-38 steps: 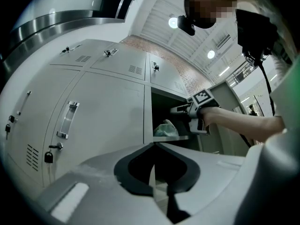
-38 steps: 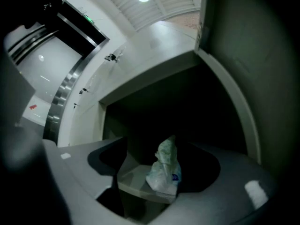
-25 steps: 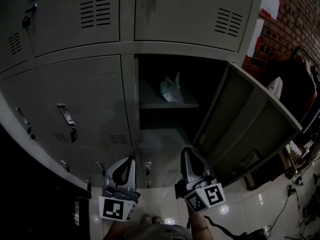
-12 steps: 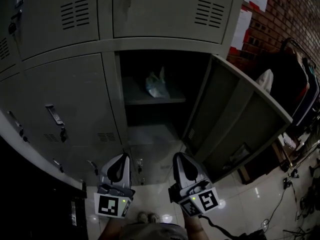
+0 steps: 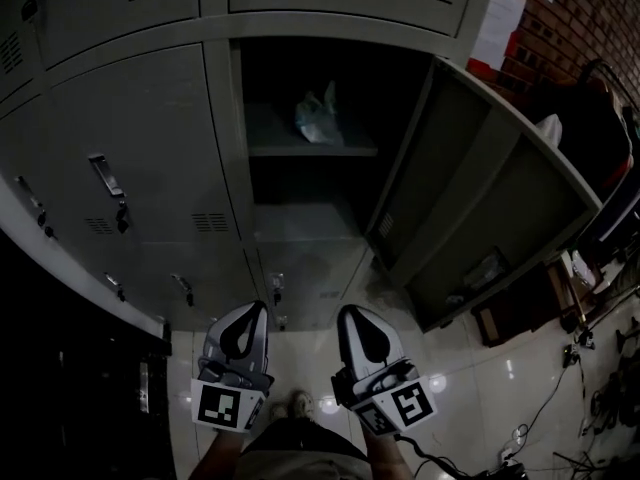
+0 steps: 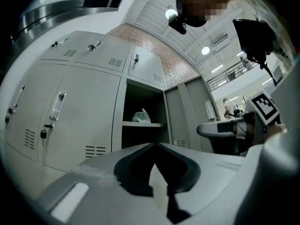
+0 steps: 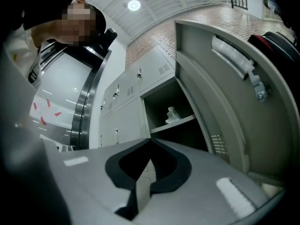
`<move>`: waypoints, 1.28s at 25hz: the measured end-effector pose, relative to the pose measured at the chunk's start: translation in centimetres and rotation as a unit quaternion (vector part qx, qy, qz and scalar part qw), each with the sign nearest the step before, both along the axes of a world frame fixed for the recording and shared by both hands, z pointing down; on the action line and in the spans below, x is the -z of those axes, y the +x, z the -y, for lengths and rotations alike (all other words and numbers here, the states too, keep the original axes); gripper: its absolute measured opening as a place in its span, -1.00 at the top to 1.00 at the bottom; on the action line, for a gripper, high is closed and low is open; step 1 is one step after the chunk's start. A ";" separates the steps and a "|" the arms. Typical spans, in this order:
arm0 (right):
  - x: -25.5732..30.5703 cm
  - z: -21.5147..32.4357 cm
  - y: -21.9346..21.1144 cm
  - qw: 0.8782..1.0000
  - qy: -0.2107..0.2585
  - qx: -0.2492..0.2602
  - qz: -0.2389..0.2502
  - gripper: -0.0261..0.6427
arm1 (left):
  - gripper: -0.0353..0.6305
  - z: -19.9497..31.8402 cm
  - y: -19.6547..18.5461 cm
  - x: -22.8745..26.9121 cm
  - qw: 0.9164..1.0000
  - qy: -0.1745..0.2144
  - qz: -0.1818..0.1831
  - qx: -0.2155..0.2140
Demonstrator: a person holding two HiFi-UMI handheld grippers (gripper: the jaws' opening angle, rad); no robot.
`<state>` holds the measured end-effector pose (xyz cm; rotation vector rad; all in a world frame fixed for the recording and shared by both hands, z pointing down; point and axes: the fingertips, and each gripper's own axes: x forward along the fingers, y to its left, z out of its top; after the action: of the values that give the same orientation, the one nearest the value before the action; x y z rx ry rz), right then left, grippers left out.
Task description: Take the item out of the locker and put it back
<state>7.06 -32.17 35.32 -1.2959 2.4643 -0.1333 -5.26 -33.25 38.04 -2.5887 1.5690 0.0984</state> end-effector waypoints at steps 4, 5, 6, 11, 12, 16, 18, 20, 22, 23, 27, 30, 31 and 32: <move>-2.1 -4.9 0.3 1.000 -0.011 -0.002 -0.010 0.92 | 0.88 -4.5 0.4 -2.2 1.000 -0.010 -0.012 -0.008; -2.6 -6.3 0.3 1.000 -0.012 -0.005 -0.012 0.92 | 0.88 -6.0 0.6 -2.7 1.000 -0.010 -0.014 -0.012; -3.2 -7.8 0.3 1.000 -0.012 -0.007 -0.017 0.92 | 0.88 -7.6 0.6 -3.3 1.000 -0.010 -0.018 -0.016; -4.5 -17.4 -2.0 1.000 0.006 0.009 -0.017 0.92 | 0.88 -18.3 -0.6 -4.3 0.999 0.015 -0.027 -0.017; -4.4 -19.8 -2.4 1.000 0.009 0.010 -0.013 0.92 | 0.88 -21.0 -1.0 -4.0 0.999 0.024 -0.029 -0.015; -3.5 -29.3 -3.7 1.000 0.006 0.005 -0.013 0.92 | 0.88 -31.4 -3.1 -2.6 0.999 0.045 -0.022 -0.004; -2.5 -33.4 -4.1 1.000 0.002 0.007 -0.017 0.92 | 0.88 -35.6 -3.9 -1.9 0.999 0.039 -0.020 0.001; -0.8 -37.2 -4.1 1.000 0.004 0.006 -0.022 0.92 | 0.88 -39.2 -3.9 -0.2 0.999 0.033 -0.023 0.001; 1.1 -40.1 -3.8 1.000 0.012 0.001 -0.027 0.92 | 0.88 -41.9 -3.2 1.8 0.999 0.036 -0.020 -0.002; 1.8 -41.1 -3.6 1.000 0.015 -0.004 -0.027 0.92 | 0.88 -42.8 -2.8 2.5 0.999 0.038 -0.019 -0.006; 1.8 -44.0 -3.5 1.000 -0.007 -0.006 -0.007 0.92 | 0.88 -44.5 -0.8 3.3 0.999 0.034 -0.024 -0.016; 0.3 -44.7 -3.3 0.999 -0.035 -0.001 -0.008 0.92 | 0.88 -44.9 0.2 3.6 0.999 0.038 -0.028 -0.009; 0.2 -44.9 -3.1 0.999 -0.037 0.002 -0.009 0.92 | 0.88 -45.0 0.4 3.9 0.999 0.040 -0.029 -0.006; 0.5 -45.0 -2.8 0.999 -0.034 0.005 -0.009 0.92 | 0.88 -45.1 0.6 4.2 0.999 0.043 -0.030 -0.004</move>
<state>4.22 12.78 34.82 -1.3194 2.5012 -0.2112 -4.63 11.87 33.86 -2.5482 1.5381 0.2400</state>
